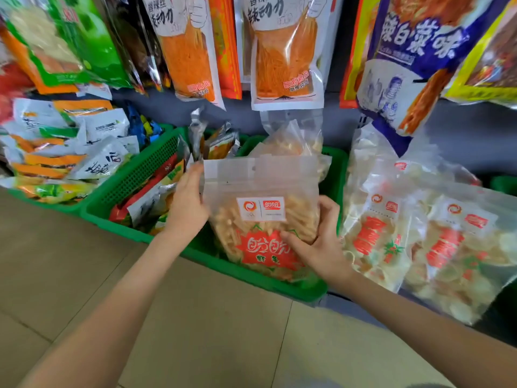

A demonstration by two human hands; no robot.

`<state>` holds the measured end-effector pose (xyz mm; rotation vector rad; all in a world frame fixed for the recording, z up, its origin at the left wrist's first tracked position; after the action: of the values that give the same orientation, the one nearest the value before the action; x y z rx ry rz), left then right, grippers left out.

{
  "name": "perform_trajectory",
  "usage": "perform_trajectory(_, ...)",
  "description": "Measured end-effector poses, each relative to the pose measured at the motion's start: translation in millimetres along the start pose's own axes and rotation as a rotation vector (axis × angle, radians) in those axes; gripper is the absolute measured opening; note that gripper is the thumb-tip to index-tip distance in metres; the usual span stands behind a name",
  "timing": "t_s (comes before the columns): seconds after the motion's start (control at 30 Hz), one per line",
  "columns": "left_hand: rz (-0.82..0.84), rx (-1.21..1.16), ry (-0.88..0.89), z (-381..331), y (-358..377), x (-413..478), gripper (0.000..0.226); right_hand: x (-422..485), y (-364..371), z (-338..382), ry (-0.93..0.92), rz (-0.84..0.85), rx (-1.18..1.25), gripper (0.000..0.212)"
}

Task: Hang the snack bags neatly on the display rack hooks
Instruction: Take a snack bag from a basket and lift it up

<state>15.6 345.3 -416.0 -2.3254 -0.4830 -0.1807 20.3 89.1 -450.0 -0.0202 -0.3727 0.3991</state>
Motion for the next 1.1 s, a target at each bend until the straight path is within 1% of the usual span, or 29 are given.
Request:
perform_trajectory(0.03, -0.205, -0.079, 0.05, -5, -16, -15, 0.049, 0, 0, -2, -0.001, 0.001, 0.004, 0.067)
perform_trajectory(0.07, -0.361, -0.102, 0.17, -24, -27, -35, 0.047, 1, 0, -4, -0.006, 0.004, -0.001, 0.067)
perform_trajectory(0.1, -0.441, -0.045, 0.339, -40, -29, -56, 0.043, 1, -2, -6, -0.011, 0.01, -0.017, 0.067)
perform_trajectory(0.13, -0.407, 0.069, 0.548, -60, -21, -75, 0.042, 2, -3, -8, -0.015, 0.018, -0.033, 0.068)
perform_trajectory(0.17, -0.301, 0.215, 0.741, -73, -2, -90, 0.046, 3, -4, -11, -0.012, 0.027, -0.049, 0.069)
perform_trajectory(0.2, -0.141, 0.392, 0.876, -78, 22, -99, 0.055, 3, -5, -13, -0.011, 0.034, -0.067, 0.073)
perform_trajectory(0.23, 0.007, 0.553, 0.947, -77, 43, -101, 0.066, 2, -8, -17, -0.003, 0.031, -0.093, 0.08)
perform_trajectory(0.27, 0.098, 0.684, 0.952, -71, 58, -99, 0.078, 1, -12, -21, 0.012, 0.017, -0.118, 0.09)
perform_trajectory(0.3, 0.144, 0.79, 0.92, -64, 67, -93, 0.09, 0, -17, -22, 0.022, 0.002, -0.138, 0.101)
perform_trajectory(0.33, 0.167, 0.84, 0.875, -59, 72, -87, 0.099, -2, -23, -20, 0.006, -0.015, -0.201, 0.11)
perform_trajectory(0.37, 0.197, 0.847, 0.833, -55, 75, -83, 0.106, -5, -28, -14, -0.045, -0.028, -0.322, 0.114)
perform_trajectory(0.47, 0.225, 0.888, 0.81, -50, 81, -73, 0.112, -13, -27, 13, -0.341, 0.028, -0.849, 0.114)
perform_trajectory(0.5, 0.236, 0.904, 0.805, -49, 82, -72, 0.113, -16, -22, 17, -0.394, 0.055, -1.001, 0.116)
perform_trajectory(0.57, 0.272, 0.938, 0.79, -45, 84, -69, 0.113, -16, -14, 14, -0.359, 0.135, -1.173, 0.122)
perform_trajectory(0.7, 0.324, 0.983, 0.772, -41, 81, -53, 0.109, -4, -5, 2, -0.259, 0.317, -1.24, 0.119)
perform_trajectory(0.83, 0.364, 0.952, 0.748, -42, 81, -47, 0.104, 0, -4, -5, -0.162, 0.376, -1.23, 0.117)
perform_trajectory(0.97, 0.371, 0.955, 0.892, -41, 91, -66, 0.095, -25, -5, -16, -0.206, 0.274, -1.297, 0.109)
perform_trajectory(1.03, 0.366, 0.942, 0.92, -44, 90, -68, 0.093, -26, -5, -14, -0.234, 0.235, -1.321, 0.105)
perform_trajectory(1.1, 0.37, 0.947, 0.924, -45, 90, -66, 0.092, -24, -5, -11, -0.224, 0.223, -1.343, 0.105)
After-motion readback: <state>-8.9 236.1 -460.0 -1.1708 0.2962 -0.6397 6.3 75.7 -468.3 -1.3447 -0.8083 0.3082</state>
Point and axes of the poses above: each hand's wrist, its own x-axis towards the middle knuckle, its own y-axis out of the palm, z = x × y, the point moved 7 cm from there along x, towards the middle knuckle, and after that the axes turned 5 degrees about z, right-handed, at the moved point
